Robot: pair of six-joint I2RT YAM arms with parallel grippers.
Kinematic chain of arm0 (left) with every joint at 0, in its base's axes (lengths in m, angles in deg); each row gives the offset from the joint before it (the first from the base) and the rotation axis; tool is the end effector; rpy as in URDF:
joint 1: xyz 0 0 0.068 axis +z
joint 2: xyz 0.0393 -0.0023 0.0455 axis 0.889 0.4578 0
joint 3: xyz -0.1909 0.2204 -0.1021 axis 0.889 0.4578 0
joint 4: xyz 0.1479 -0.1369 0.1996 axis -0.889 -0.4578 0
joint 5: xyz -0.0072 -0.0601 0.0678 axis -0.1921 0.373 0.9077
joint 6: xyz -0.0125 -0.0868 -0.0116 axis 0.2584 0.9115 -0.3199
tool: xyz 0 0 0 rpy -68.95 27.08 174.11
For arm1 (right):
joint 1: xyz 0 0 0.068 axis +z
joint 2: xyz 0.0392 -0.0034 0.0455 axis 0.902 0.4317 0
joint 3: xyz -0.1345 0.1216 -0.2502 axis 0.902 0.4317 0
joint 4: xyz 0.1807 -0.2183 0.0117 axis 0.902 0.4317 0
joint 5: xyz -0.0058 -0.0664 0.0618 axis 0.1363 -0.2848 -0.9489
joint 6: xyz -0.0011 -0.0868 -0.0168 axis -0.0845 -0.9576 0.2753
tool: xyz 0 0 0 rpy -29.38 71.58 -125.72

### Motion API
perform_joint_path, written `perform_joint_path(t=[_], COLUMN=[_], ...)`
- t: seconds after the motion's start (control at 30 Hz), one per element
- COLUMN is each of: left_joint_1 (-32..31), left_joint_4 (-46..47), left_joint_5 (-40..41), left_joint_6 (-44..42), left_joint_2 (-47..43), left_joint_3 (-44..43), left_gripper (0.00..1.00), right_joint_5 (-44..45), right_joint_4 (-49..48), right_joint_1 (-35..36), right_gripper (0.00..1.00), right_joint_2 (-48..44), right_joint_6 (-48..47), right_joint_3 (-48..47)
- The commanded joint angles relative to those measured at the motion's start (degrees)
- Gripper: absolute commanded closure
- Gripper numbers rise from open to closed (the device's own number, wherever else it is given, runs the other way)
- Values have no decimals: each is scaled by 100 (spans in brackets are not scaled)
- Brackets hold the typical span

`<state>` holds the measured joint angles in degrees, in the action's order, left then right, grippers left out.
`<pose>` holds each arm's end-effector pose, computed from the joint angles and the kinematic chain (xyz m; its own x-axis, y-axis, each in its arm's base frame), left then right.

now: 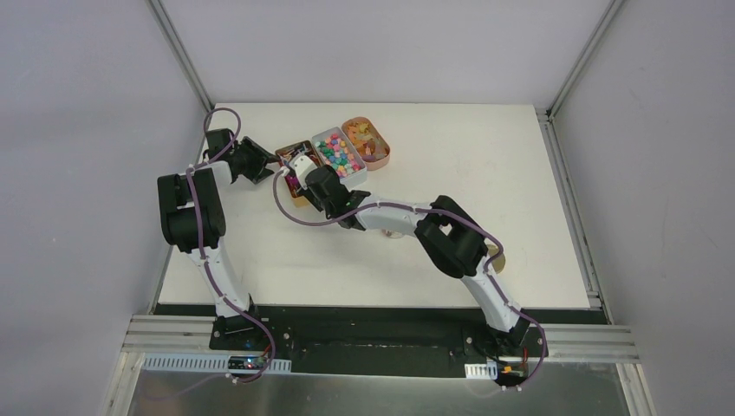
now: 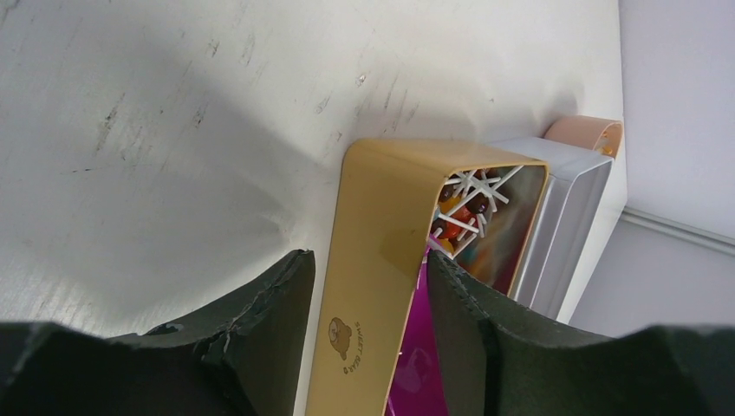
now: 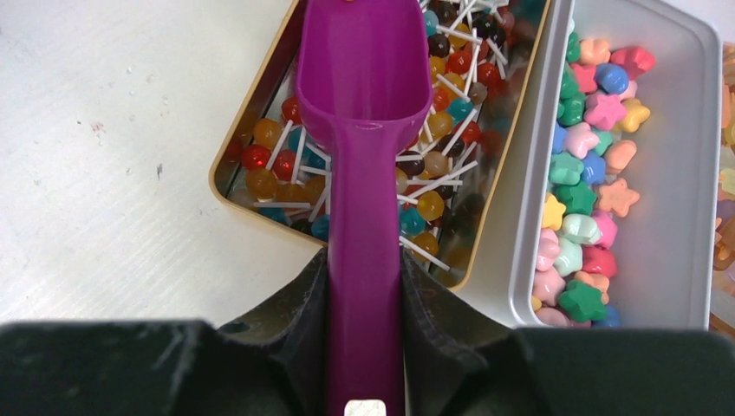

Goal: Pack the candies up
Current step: Scoop the fake candies from the storage box.

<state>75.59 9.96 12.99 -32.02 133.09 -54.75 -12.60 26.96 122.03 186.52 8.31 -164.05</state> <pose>0.4731 0.0708 0.1459 -0.5588 -0.7818 -0.2767 -0.3945 0.5441 -0.7405 0.3414 0.4957 0.1719 -0.1516 -0.5562 -0.8171 -0.7150 0.6325 -0.2979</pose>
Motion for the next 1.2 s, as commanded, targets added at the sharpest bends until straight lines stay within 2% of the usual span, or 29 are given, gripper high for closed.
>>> perform_joint_path(t=[0.0,0.3,0.63,0.93,1.17], left_joint_1=[52,63,106,122,126], left_joint_4=[134,-10,-267,-385,-357], left_joint_5=[-138,-259,-227,124,239], left_joint_6=[22,19,-131,-398,-460], left_joint_2=[-43,-162,-474,-1175,-1433], left_joint_3=[-141,-625,-684,-120,498], left_gripper=[47,38,37,42,51], right_joint_5=[-102,-131,-262,-304,-205], right_joint_4=[-776,-1435,-1947,-2055,-1935], right_joint_1=[-30,-125,-208,-236,-285], right_gripper=[100,100,100,100,100], right_joint_2=[-147,-371,-625,-1155,-1876], right_joint_6=[86,258,311,252,65], right_joint_3=[364,927,1369,1705,2079])
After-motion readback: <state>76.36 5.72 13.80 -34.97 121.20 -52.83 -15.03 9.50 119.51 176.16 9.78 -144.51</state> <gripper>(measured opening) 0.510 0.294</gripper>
